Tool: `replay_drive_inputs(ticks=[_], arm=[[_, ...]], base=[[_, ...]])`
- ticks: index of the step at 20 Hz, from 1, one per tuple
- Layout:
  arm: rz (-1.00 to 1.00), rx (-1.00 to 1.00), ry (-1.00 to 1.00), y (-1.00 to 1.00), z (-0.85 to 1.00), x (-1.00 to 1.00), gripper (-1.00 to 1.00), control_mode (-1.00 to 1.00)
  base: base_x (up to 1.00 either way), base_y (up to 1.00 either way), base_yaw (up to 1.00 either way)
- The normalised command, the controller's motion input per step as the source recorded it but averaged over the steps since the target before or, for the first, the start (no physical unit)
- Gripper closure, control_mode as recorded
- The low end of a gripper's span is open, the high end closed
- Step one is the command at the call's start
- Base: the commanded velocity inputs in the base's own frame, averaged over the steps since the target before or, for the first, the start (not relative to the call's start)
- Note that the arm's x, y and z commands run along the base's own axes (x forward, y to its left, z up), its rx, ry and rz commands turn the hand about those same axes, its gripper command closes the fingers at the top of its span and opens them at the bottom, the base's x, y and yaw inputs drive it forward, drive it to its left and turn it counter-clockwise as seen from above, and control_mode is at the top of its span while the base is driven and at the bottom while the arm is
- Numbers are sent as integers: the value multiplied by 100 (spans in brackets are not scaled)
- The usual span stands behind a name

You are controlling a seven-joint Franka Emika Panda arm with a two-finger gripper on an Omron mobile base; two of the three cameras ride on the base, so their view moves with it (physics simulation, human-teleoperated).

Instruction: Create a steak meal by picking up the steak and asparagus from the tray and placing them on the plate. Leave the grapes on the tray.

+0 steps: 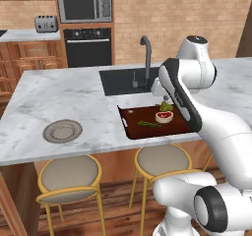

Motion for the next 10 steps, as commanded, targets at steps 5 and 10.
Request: replay_drive_inputs(ticks=[5,10], arm=[[0,0,0,0,-14,20,-100,-100],[-1,0,0,-7,-36,6,-100,-100]], base=[[0,0,0],[0,0,0]])
